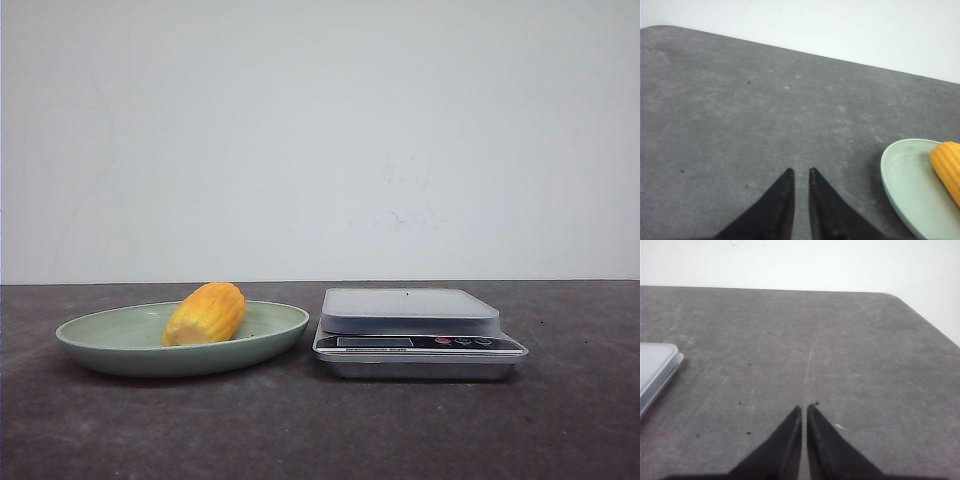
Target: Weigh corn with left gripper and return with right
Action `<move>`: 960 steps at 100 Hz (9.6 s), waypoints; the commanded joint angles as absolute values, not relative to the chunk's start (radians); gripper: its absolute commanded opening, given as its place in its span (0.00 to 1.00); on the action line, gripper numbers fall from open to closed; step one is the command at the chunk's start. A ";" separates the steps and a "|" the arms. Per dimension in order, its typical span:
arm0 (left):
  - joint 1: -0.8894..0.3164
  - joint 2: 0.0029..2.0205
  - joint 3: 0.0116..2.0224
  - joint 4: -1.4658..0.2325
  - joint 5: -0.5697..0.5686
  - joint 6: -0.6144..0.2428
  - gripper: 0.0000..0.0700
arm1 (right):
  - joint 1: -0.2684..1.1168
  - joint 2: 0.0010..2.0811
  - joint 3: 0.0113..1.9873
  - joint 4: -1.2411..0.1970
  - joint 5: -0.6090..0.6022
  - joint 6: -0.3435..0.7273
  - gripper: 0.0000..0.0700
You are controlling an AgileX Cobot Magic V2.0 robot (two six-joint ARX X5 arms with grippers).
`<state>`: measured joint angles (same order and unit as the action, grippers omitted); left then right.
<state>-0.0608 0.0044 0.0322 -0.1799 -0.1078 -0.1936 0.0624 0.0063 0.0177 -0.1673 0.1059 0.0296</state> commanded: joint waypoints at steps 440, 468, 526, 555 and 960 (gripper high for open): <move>-0.877 1.976 1.478 -0.283 -0.243 -0.414 0.01 | 0.175 0.736 0.891 -0.466 -0.181 0.198 0.67; -0.877 1.978 1.478 -0.284 -0.243 -0.412 0.56 | 0.175 0.735 0.891 -0.477 -0.183 0.198 0.67; -0.861 1.533 1.478 -0.305 -0.339 -0.193 0.69 | 0.175 0.737 0.891 -0.482 -0.187 0.197 0.67; -0.820 1.075 1.478 -0.609 -0.532 -0.122 0.69 | 0.288 0.806 0.891 -0.373 -0.208 0.234 0.67; -0.821 0.371 0.939 -0.947 -0.669 -0.362 0.67 | 0.471 0.971 1.353 -0.630 0.210 0.096 0.88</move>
